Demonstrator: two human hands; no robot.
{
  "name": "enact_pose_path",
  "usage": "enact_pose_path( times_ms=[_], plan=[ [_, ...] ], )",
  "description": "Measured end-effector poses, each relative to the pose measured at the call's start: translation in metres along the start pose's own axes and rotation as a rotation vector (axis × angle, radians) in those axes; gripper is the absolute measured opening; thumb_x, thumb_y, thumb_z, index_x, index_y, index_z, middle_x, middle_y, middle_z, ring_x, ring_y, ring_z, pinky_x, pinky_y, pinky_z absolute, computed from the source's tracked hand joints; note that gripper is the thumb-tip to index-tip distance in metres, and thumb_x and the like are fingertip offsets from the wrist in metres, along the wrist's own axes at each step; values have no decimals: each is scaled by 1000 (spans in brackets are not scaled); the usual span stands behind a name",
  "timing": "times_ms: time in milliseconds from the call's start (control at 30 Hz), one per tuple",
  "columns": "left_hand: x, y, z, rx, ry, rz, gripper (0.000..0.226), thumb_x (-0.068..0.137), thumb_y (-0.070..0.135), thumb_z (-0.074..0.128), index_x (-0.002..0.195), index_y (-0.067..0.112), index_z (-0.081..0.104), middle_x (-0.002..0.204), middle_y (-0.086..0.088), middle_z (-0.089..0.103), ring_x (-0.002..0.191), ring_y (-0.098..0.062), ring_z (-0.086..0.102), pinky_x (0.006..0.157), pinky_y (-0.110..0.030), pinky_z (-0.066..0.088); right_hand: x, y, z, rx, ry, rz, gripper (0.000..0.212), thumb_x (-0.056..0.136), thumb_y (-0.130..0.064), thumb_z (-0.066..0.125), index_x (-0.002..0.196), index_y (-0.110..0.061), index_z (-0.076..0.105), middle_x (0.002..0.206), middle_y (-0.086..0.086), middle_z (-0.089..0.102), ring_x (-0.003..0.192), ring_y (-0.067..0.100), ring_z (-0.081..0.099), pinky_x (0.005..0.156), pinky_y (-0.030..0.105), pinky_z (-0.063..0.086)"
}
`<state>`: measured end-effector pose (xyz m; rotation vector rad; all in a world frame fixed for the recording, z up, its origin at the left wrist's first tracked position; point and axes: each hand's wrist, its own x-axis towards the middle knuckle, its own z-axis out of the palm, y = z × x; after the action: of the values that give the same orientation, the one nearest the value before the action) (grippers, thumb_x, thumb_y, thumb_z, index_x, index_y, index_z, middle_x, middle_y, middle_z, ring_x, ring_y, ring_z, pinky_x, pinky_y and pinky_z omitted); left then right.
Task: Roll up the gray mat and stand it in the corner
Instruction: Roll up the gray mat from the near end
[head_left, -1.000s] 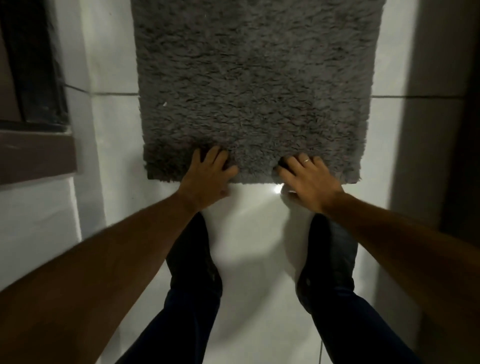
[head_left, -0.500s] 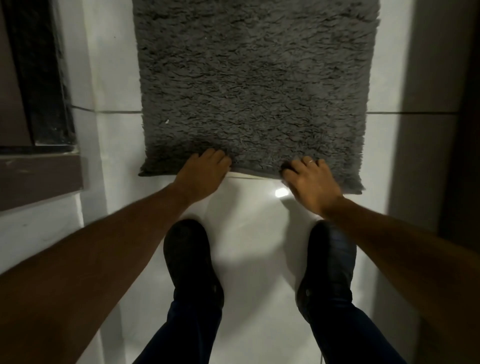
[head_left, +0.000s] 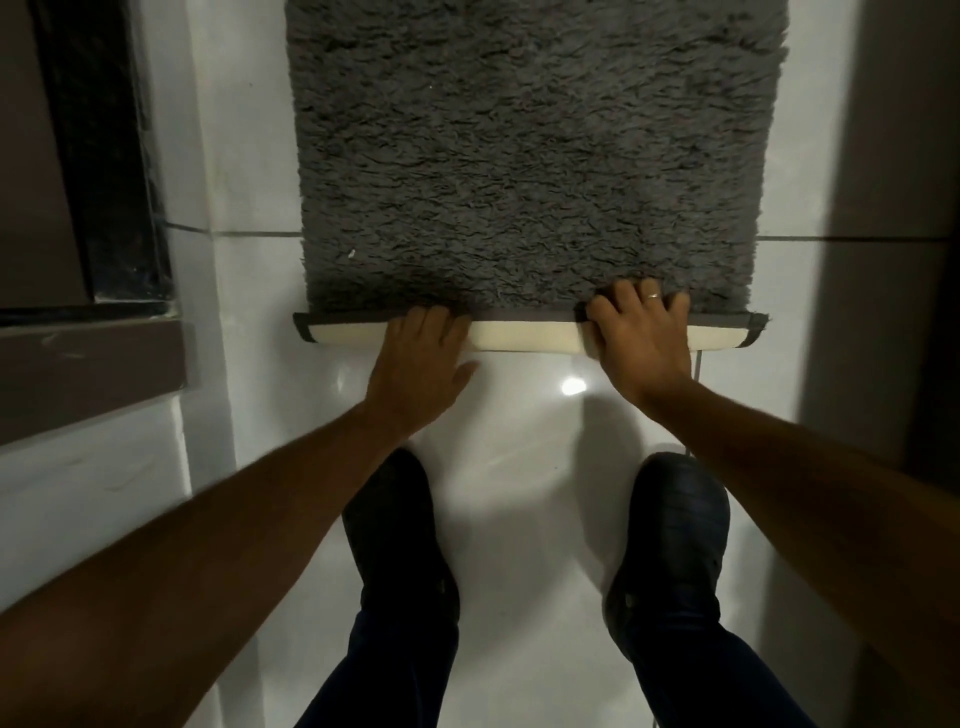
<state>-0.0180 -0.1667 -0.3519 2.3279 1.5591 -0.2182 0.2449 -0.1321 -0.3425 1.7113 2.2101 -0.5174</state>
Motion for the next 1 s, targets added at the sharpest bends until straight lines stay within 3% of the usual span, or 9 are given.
enact_pose_path(
  times_ms=[133,233,300,467,633,733,833,900,1000],
  plan=[
    [-9,-12,4,185,-115,108,88,74,39,80,141,-3,43,130,-24,56,111,-39,56,95,-48,45,-6,8,1,-4,49,-50,29,94,-30,59,112,-8,64,121,20,57,109,42,49,89,51,35],
    [6,-10,4,266,-53,99,63,79,24,74,134,4,50,118,-17,61,100,-33,57,84,-44,46,-11,18,2,-126,40,-169,43,90,-43,62,116,-9,60,116,17,59,103,39,51,85,50,38],
    [19,-10,3,250,-20,80,50,77,14,73,123,8,55,107,-15,61,93,-33,56,76,-42,44,-9,24,2,-160,40,-215,39,89,-34,67,118,-8,61,115,16,62,101,39,54,84,49,41],
    [33,-25,-7,-37,-1,77,31,82,8,71,112,4,68,100,-20,69,92,-38,61,77,-46,46,4,37,-8,48,-41,-236,33,92,-25,65,121,-10,66,117,16,68,107,38,59,91,51,43],
    [51,-32,-37,-297,-362,-23,30,96,20,60,123,7,62,117,-18,67,106,-36,59,94,-48,46,23,44,-36,269,-306,-185,31,95,-30,61,121,-14,67,109,13,71,100,28,63,88,38,48],
    [51,-26,-48,-383,-433,-136,34,94,19,63,125,7,54,114,-19,65,101,-35,61,87,-45,51,32,39,-47,289,-531,-91,33,96,-34,59,125,-18,62,114,13,67,102,28,61,90,41,51],
    [37,-6,-43,-84,-98,-65,21,85,2,66,105,4,62,103,-21,61,93,-38,59,77,-47,49,40,35,-50,318,-445,-12,24,98,-32,56,118,-19,55,108,14,66,94,28,61,84,45,53],
    [22,7,-32,36,28,-45,27,78,2,66,105,5,63,106,-20,61,100,-37,57,85,-48,44,42,35,-44,282,-342,-32,22,99,-30,52,116,-17,52,105,15,66,90,29,61,80,45,53],
    [4,14,-11,89,-169,-65,79,84,43,61,144,-2,36,146,-27,40,138,-41,31,111,-61,24,33,33,-29,190,-112,-80,26,99,-26,51,119,-11,55,115,19,64,101,38,60,91,52,47]
  ],
)
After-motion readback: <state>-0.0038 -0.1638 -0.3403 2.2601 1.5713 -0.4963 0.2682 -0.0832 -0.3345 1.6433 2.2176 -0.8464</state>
